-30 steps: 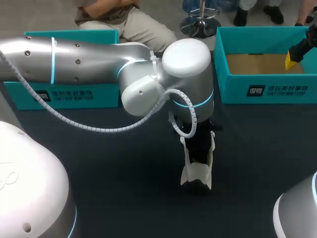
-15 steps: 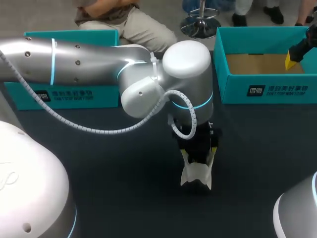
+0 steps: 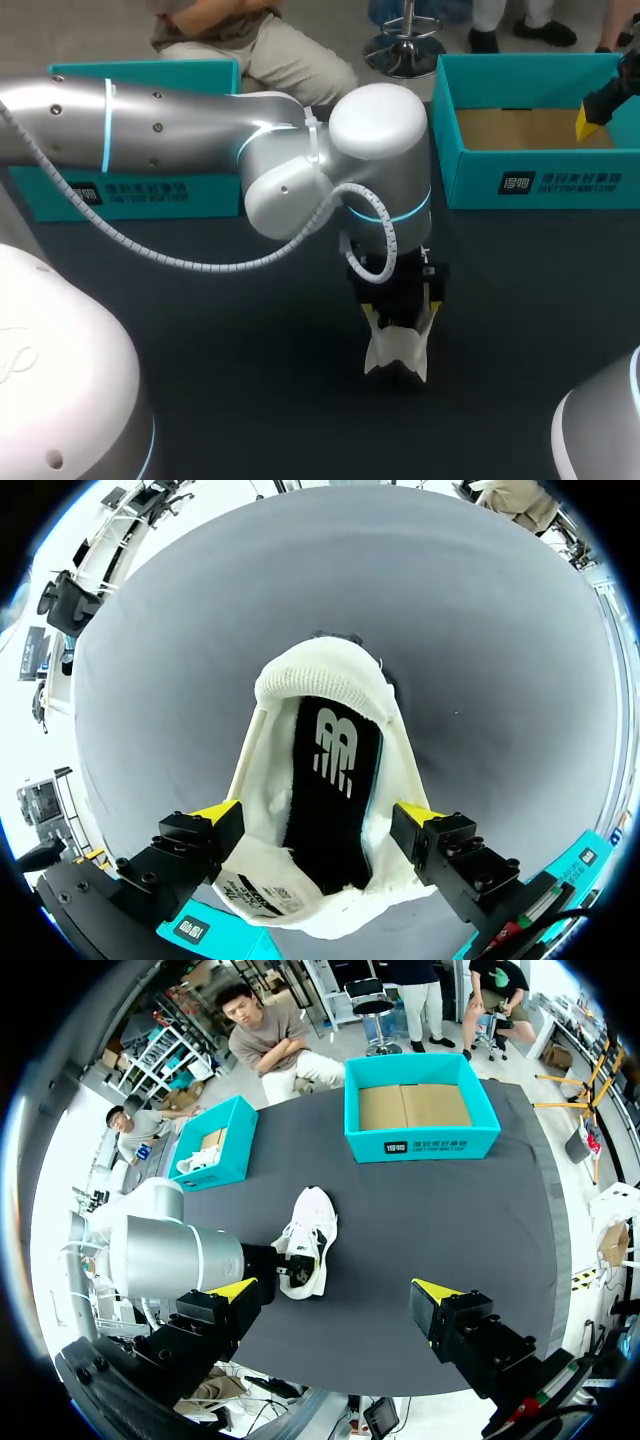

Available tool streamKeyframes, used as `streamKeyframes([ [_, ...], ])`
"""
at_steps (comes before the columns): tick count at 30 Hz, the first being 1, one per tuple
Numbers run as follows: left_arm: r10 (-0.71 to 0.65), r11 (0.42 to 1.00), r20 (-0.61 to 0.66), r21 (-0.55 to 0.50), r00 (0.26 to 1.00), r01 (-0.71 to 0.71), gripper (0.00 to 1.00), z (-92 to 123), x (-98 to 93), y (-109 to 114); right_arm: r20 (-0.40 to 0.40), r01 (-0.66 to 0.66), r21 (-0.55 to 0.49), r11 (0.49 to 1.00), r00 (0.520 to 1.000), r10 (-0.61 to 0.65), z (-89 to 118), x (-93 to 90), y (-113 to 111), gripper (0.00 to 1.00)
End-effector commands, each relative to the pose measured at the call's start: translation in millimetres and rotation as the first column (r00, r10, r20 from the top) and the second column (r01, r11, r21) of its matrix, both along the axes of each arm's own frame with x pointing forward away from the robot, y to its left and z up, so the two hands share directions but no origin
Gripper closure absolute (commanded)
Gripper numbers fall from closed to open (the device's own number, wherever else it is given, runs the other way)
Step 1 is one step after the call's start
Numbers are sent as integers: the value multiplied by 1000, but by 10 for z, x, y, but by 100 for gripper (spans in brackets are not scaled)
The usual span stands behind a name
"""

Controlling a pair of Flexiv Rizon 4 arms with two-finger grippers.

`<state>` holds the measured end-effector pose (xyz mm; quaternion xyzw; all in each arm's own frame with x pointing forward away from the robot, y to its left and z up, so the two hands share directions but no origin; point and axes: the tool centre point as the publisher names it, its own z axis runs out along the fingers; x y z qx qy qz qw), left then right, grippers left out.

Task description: Take the shoe out of the shoebox, open the shoe tongue, remove and reinsert the insole, then place the shoe into the shoebox

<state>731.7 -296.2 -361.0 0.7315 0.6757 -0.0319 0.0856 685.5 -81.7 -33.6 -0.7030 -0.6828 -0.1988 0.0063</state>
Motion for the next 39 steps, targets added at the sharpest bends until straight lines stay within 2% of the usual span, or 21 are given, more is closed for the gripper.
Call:
streamKeyframes([
  [1,0,1000,8,6,1000,0,0,0,11,-5,-6,-1,-1,1000,1000,1,12,24,9,0],
  [15,-7,1000,24,-5,1000,7,0,149,34,-44,-6,-1,-1,1000,1000,1,12,24,9,0],
  [26,-19,999,29,30,999,18,0,280,49,-12,-6,-1,-1,1000,1000,1,12,24,9,0],
  [32,-15,1000,18,26,1000,15,0,507,64,10,-6,-1,-1,1000,1000,1,12,24,9,0],
  [39,-46,994,3,95,999,46,0,831,153,176,-6,-1,-1,1000,1000,1,12,24,9,0],
])
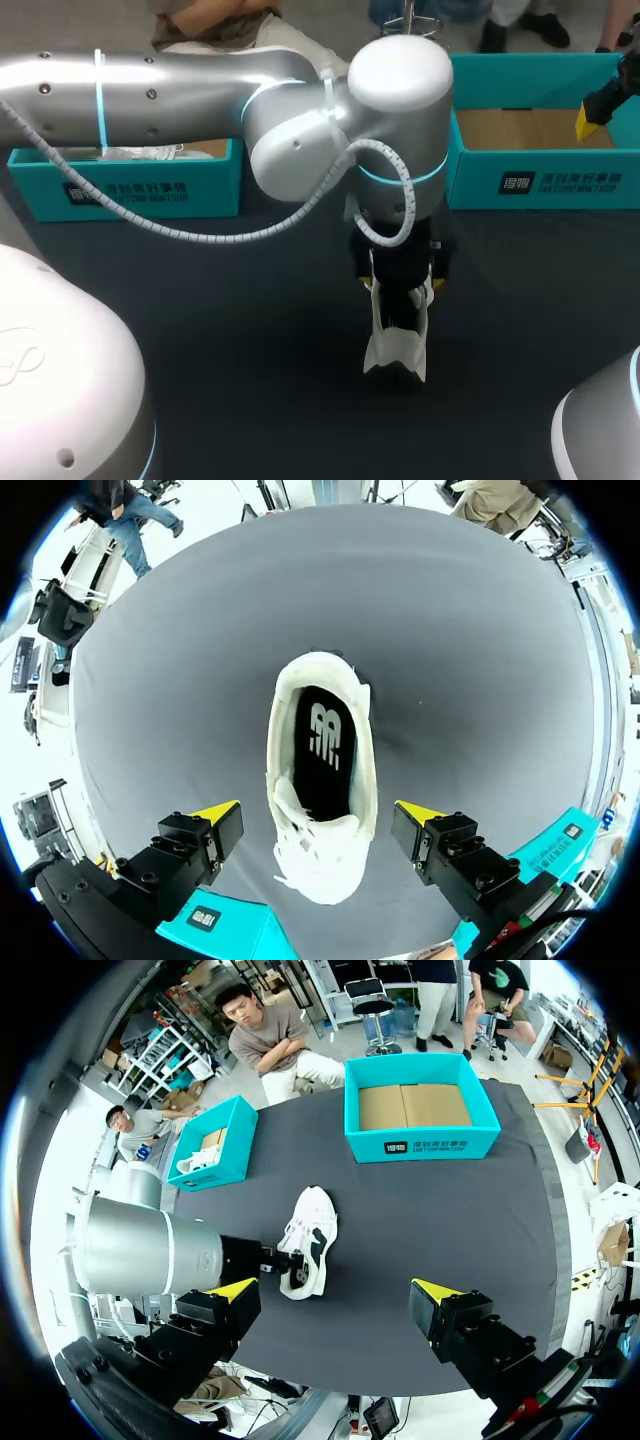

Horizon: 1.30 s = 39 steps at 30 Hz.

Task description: Take the shoe out of the shoebox, open the shoe tongue, remove and reinsert the insole, then place the shoe into the shoebox

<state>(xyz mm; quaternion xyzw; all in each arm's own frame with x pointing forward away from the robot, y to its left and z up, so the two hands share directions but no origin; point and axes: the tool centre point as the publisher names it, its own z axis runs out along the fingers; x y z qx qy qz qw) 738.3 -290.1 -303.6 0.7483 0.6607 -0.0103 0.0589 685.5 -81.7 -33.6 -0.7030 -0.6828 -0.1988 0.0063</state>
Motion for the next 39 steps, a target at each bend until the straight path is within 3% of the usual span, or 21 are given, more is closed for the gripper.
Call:
streamKeyframes([
  [1,-9,1000,-1,23,1000,9,0,293,116,139,-6,-1,-1,1000,1000,1,12,24,9,0],
  [3,2,1000,-5,17,1000,-2,0,340,212,164,-6,-1,-1,1000,1000,1,12,24,9,0],
  [4,6,1000,-8,19,1000,-5,22,352,267,172,-6,-1,-1,1000,1000,1,12,24,9,0],
  [6,14,1000,-19,17,1000,-14,95,356,375,176,-6,-1,-1,1000,1000,1,12,24,9,0],
  [7,16,1000,-29,16,999,-15,100,358,429,171,-6,-1,-1,1000,1000,1,12,24,9,0],
  [11,17,1000,-24,12,1000,-17,100,305,537,143,-6,-1,-1,1000,1000,1,12,24,9,0],
  [16,11,1000,-32,1,999,-11,100,253,523,122,-6,-1,-1,1000,1000,1,12,24,9,0],
  [31,-44,998,-74,47,996,47,100,-166,77,106,-6,-1,-1,1000,1000,1,12,24,9,0],
  [39,-37,998,-97,42,995,41,100,-257,4,125,6,53,-1,999,999,-53,70,-153,-244,0],
])
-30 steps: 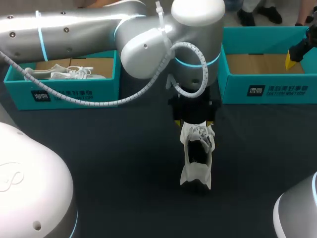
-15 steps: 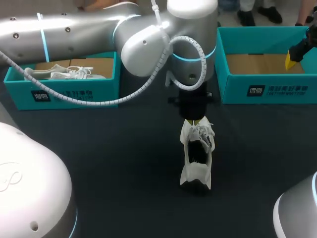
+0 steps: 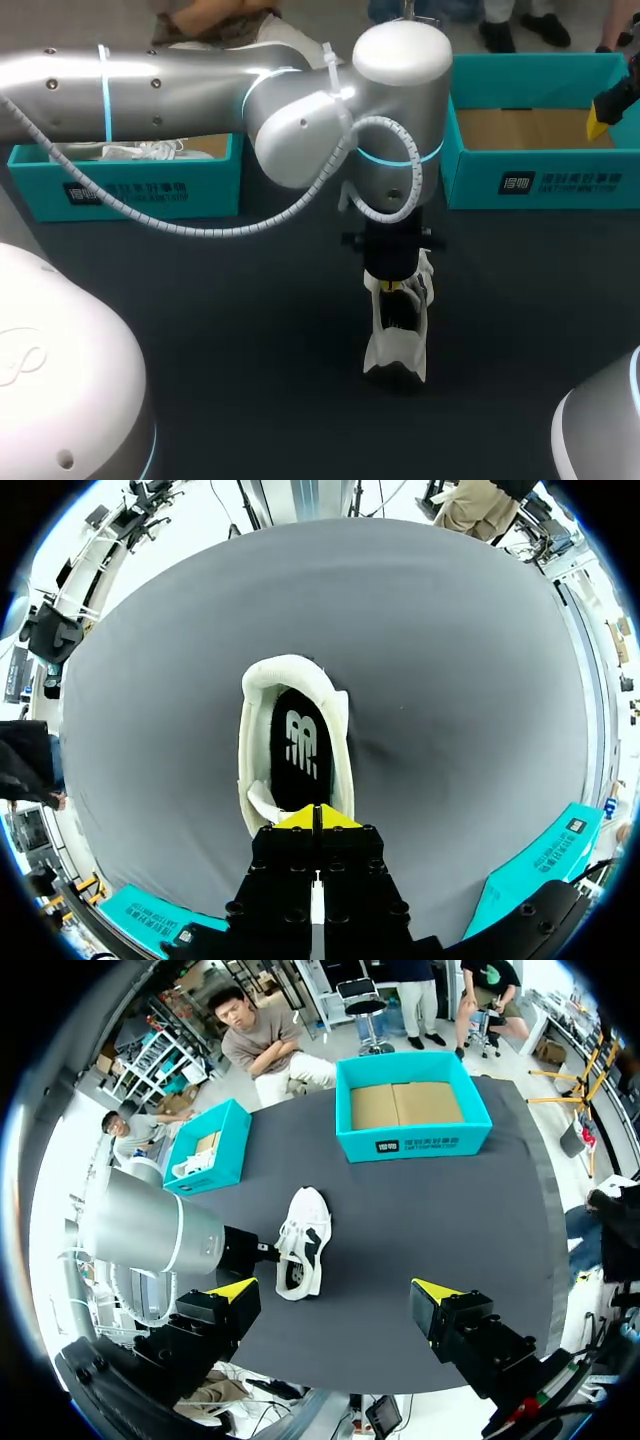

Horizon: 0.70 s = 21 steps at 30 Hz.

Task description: Take the shoe out of the shoebox, open the shoe tongue, remove and reinsert the insole, then place the shoe into the shoebox

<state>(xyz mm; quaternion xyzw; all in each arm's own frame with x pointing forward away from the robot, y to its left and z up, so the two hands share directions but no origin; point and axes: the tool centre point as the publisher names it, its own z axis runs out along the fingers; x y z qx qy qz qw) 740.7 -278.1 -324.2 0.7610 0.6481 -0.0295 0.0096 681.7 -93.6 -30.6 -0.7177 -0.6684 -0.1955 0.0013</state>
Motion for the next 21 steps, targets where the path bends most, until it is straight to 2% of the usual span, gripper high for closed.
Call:
streamKeyframes([
  [1,0,1000,-6,-6,1000,-1,100,-63,-28,5,10,13,3,1000,1000,-13,50,-128,-147,0],
  [15,72,997,-21,-35,997,-73,100,-143,-65,-32,3,41,-8,999,999,-41,124,-156,-234,0],
  [21,157,986,-28,-57,987,-158,100,29,-17,62,3,41,-8,999,999,-41,124,-156,-234,0],
])
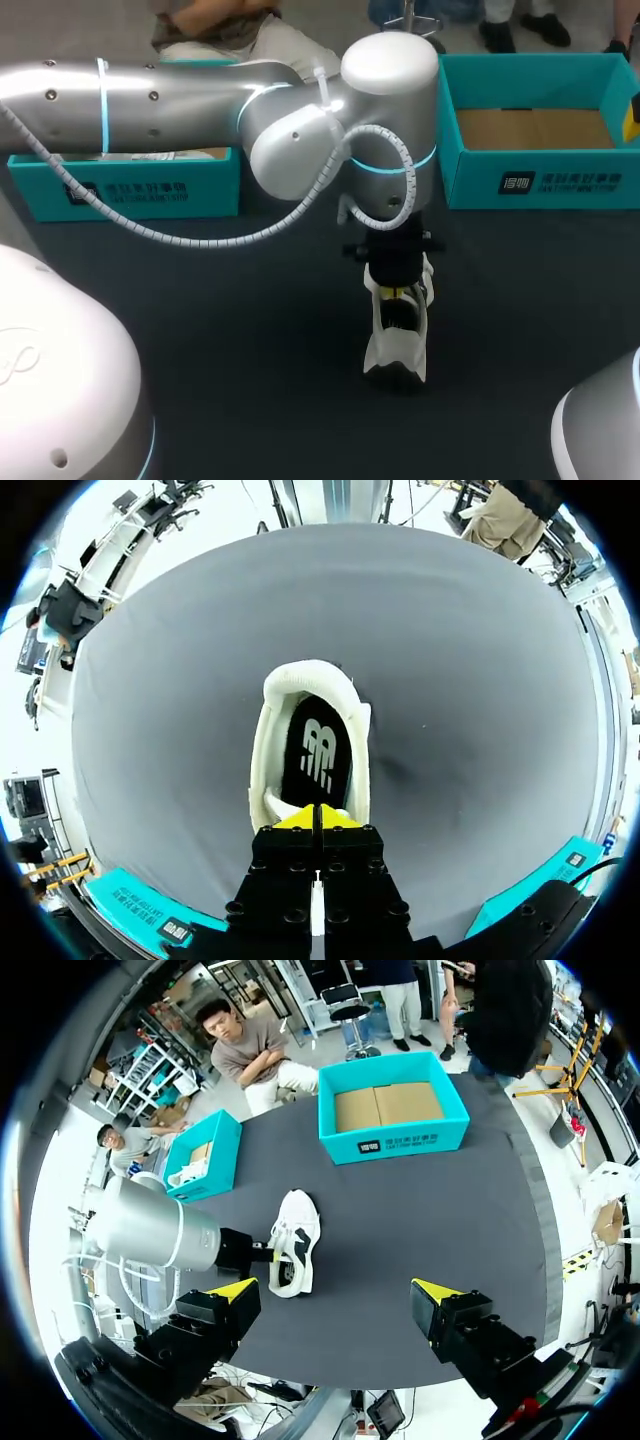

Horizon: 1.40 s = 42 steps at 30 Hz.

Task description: Take the shoe out of the shoebox, open the shoe tongue, remove and reinsert the insole, then place the shoe into the shoebox

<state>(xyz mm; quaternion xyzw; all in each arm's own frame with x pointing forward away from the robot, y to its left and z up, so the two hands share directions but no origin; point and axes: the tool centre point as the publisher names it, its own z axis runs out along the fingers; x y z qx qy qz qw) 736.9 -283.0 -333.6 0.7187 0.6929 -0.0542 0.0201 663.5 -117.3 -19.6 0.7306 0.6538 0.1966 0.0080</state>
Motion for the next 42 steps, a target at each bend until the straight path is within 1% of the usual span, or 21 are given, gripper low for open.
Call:
streamKeyframes([
  [1,69,998,14,-9,998,-68,100,159,39,125,-6,-1,-2,1000,1000,1,14,26,3,0],
  [3,127,992,-1,-25,992,-127,100,226,62,155,-6,-1,-2,1000,1000,1,14,26,3,0],
  [8,319,948,-27,-10,948,-319,100,322,51,253,-6,-1,-2,1000,1000,1,14,26,3,0],
  [9,342,940,-12,0,940,-342,100,344,34,281,-6,-1,-2,1000,1000,1,14,26,3,0],
  [11,393,919,-45,-11,918,-394,100,428,-54,329,-6,-1,-2,1000,1000,1,14,26,3,0],
  [12,409,912,-21,11,912,-409,100,439,-93,351,-6,-1,-2,1000,1000,1,14,26,3,0],
  [13,426,904,-22,43,905,-424,77,435,-130,371,-6,-1,-2,1000,1000,1,14,26,3,0],
  [14,450,892,-8,47,893,-449,24,438,-150,380,-6,-1,-2,1000,1000,1,14,26,3,0],
  [15,450,892,-8,47,893,-449,0,438,-150,380,-6,-1,-2,1000,1000,1,14,26,3,0],
  [33,450,892,-8,47,893,-449,0,438,-150,380,-6,-1,-2,1000,1000,1,14,26,3,0],
  [34,470,881,-8,78,883,-468,0,440,-172,370,-6,-1,-2,1000,1000,1,14,26,3,0],
  [35,500,863,22,76,866,-500,0,440,-224,375,-6,-1,-2,1000,1000,1,14,26,3,0],
  [37,572,815,-2,114,820,-569,0,451,-279,390,-6,-1,-2,1000,1000,1,14,26,3,0],
  [38,581,809,11,100,814,-579,0,458,-329,410,-6,-1,-2,1000,1000,1,14,26,3,0],
  [39,618,781,20,93,786,-617,0,469,-379,434,-6,-1,-2,1000,1000,1,14,26,3,0],
  [40,652,752,9,120,759,-648,0,474,-404,442,-6,-1,-2,1000,1000,1,14,26,3,0],
  [41,673,733,13,125,739,-669,0,487,-438,453,-6,-1,-2,1000,1000,1,14,26,3,0],
  [42,707,702,6,113,707,-703,0,501,-475,471,-6,-1,-2,1000,1000,1,14,26,3,0],
])
